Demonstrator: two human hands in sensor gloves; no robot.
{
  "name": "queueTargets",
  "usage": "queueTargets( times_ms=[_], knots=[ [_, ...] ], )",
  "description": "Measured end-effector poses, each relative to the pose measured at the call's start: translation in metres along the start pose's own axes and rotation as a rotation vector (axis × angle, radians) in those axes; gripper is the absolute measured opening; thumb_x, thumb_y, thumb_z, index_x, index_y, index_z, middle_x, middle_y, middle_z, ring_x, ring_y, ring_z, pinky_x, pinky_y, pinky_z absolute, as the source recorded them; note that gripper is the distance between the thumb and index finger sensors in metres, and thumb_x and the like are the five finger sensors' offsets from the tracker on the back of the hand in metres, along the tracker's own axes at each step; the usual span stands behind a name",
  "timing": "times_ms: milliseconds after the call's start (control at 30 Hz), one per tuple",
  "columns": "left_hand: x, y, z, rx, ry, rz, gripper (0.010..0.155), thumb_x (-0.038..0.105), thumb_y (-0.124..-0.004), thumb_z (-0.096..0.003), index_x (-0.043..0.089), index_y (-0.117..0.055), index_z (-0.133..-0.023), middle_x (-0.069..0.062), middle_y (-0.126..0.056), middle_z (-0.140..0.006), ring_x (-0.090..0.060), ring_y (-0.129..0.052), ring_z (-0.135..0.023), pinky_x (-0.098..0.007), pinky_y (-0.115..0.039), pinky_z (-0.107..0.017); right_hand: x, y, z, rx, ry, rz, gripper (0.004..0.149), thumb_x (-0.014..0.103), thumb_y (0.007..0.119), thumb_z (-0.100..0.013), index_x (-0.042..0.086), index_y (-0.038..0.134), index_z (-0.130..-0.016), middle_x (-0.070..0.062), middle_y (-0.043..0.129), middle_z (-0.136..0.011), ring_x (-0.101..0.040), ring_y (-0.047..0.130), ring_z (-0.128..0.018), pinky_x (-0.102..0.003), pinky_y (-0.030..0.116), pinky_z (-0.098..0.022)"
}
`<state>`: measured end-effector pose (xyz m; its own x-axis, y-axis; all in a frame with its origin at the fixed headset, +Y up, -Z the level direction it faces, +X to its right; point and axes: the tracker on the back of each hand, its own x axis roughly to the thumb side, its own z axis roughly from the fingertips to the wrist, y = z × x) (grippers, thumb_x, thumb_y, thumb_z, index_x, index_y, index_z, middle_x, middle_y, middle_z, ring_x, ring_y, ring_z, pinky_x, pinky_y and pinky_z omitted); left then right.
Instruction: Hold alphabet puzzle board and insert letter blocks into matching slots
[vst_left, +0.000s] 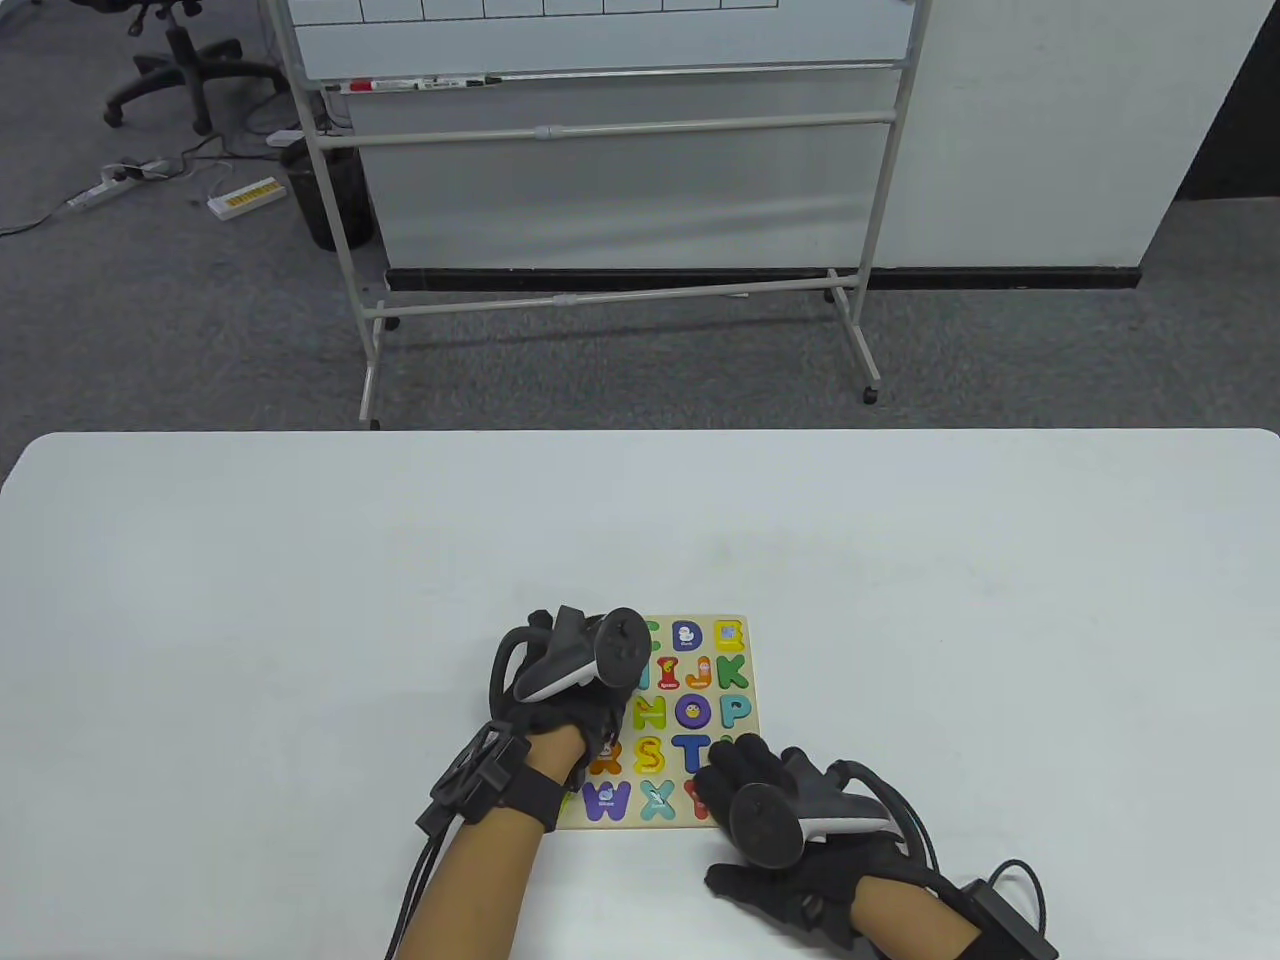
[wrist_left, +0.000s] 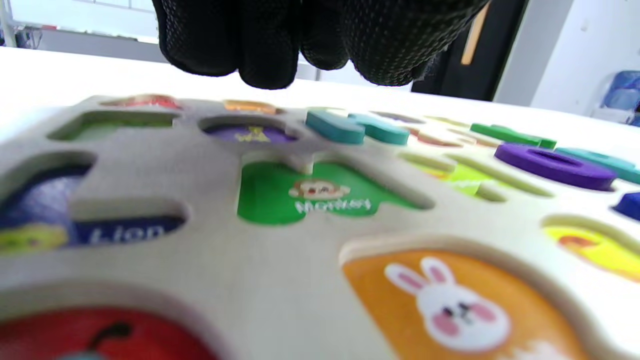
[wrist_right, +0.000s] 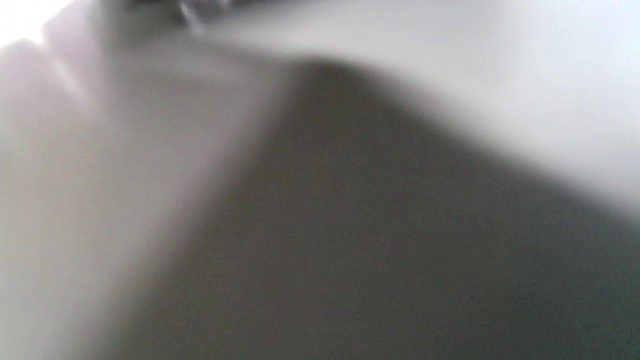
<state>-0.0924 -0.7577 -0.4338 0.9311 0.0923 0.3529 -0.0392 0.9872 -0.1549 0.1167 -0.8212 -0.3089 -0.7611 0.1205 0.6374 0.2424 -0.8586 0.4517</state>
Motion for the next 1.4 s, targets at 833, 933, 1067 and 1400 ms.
queueTargets(
  times_ms=[833, 933, 1067, 1400],
  knots=[
    [-0.026, 0.035, 0.130, 0.136, 0.107, 0.024, 0.078, 0.051, -0.069, -0.0541, 0.016, -0.038, -0.116, -0.025, -0.035, -0.119, -0.057, -0.039, -0.109, -0.081, -0.019, -0.065, -0.001, 0.000, 0.000, -0.003, 0.002, -0.004, 0.090, 0.071, 0.035, -0.054, 0.020, -0.018, -0.106, -0.012, -0.024, -0.110, -0.038, -0.021, -0.103, -0.063, 0.004, -0.071],
    [-0.027, 0.032, 0.147, 0.138, 0.131, 0.012, 0.078, 0.052, -0.068, -0.0544, 0.016, -0.037, -0.116, -0.025, -0.033, -0.120, -0.058, -0.036, -0.109, -0.082, -0.018, -0.065, -0.001, 0.000, 0.000, -0.002, 0.002, -0.005, 0.090, 0.071, 0.035, -0.054, 0.020, -0.018, -0.106, -0.012, -0.025, -0.110, -0.037, -0.021, -0.103, -0.063, 0.004, -0.071],
    [-0.025, 0.025, 0.161, 0.144, 0.141, 0.018, 0.079, 0.053, -0.068, -0.0545, 0.016, -0.036, -0.117, -0.025, -0.031, -0.120, -0.058, -0.034, -0.110, -0.082, -0.018, -0.065, -0.001, 0.000, 0.000, -0.002, 0.003, -0.005, 0.090, 0.071, 0.035, -0.054, 0.020, -0.018, -0.106, -0.012, -0.025, -0.110, -0.038, -0.021, -0.103, -0.063, 0.004, -0.071],
    [-0.023, 0.013, 0.160, 0.111, 0.126, 0.047, 0.080, 0.053, -0.067, -0.0547, 0.016, -0.033, -0.117, -0.025, -0.029, -0.120, -0.059, -0.032, -0.109, -0.081, -0.018, -0.065, -0.001, -0.002, 0.001, -0.022, 0.010, -0.009, 0.089, 0.071, 0.037, -0.054, 0.021, -0.015, -0.107, -0.011, -0.022, -0.111, -0.037, -0.018, -0.104, -0.063, 0.006, -0.072]
  ],
)
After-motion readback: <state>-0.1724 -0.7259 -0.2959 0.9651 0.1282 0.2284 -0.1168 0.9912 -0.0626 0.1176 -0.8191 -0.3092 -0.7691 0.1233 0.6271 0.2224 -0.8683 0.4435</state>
